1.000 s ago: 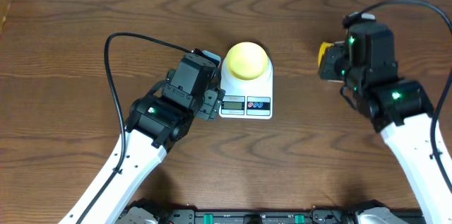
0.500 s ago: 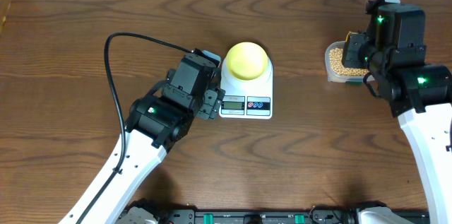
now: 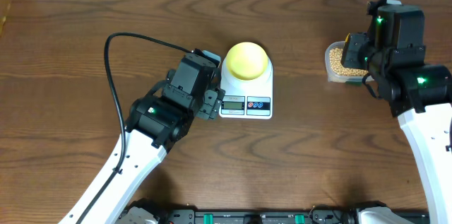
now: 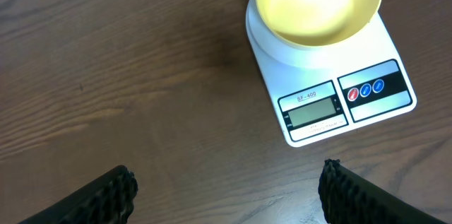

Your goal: Scoop item into bowl and weigh 50g on scale

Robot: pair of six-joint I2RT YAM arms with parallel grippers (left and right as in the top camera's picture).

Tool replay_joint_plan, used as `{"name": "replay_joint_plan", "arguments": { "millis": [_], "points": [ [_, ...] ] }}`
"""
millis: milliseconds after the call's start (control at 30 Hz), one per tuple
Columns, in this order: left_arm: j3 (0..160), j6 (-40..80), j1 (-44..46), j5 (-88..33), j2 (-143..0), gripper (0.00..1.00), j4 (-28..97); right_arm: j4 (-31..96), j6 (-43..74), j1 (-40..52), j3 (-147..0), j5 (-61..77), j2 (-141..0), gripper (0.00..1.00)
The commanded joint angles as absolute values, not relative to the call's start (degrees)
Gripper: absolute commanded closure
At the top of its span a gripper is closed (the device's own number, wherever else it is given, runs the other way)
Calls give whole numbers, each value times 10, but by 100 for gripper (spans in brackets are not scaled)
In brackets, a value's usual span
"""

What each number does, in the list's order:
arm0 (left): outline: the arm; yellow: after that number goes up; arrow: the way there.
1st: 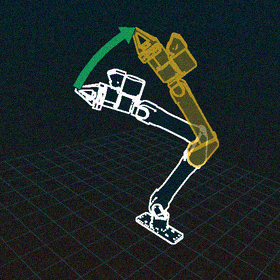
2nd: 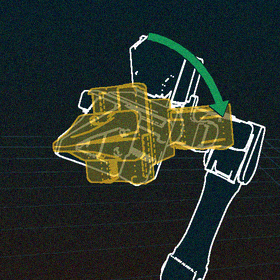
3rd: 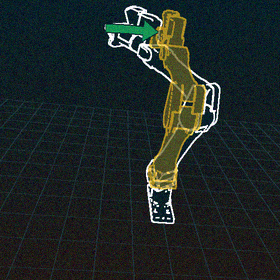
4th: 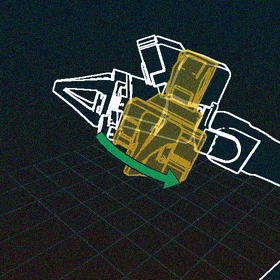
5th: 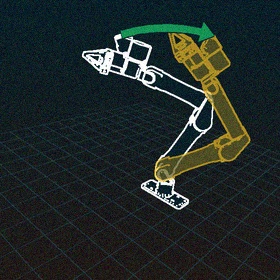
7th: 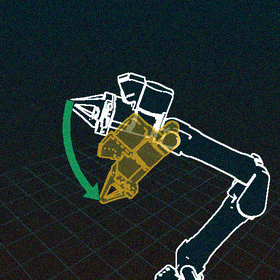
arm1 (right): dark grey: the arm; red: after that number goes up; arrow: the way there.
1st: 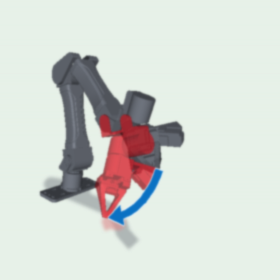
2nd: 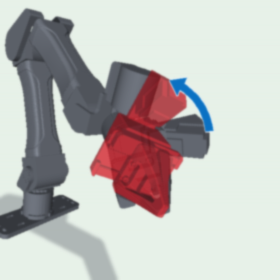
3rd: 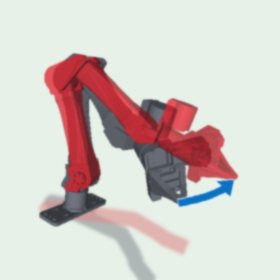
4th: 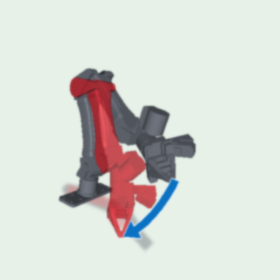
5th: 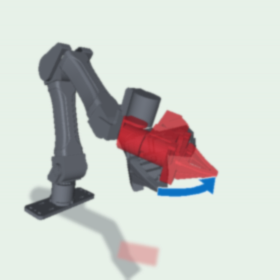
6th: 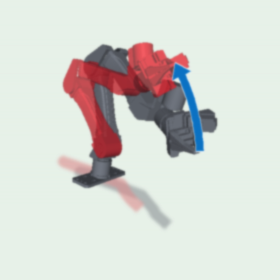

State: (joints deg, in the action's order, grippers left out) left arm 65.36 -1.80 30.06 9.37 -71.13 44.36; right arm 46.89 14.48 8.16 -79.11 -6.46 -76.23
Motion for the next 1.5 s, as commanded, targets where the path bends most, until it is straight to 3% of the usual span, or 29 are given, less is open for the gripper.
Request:
{"name": "replay_joint_plan", "arguments": {
  "millis": [0, 1100, 1467],
  "points": [
    [655, -26, 301, 99, -708, 15, 442, 470, 152, 80, -801, -70, -762, 99],
    [655, -25, 301, 95, -708, 15, 442, 470, 152, 80, -801, -69, -762, 99],
    [655, -17, 301, -7, -734, 15, 442, 468, 152, 80, -801, -69, -762, 99]
  ]
}}
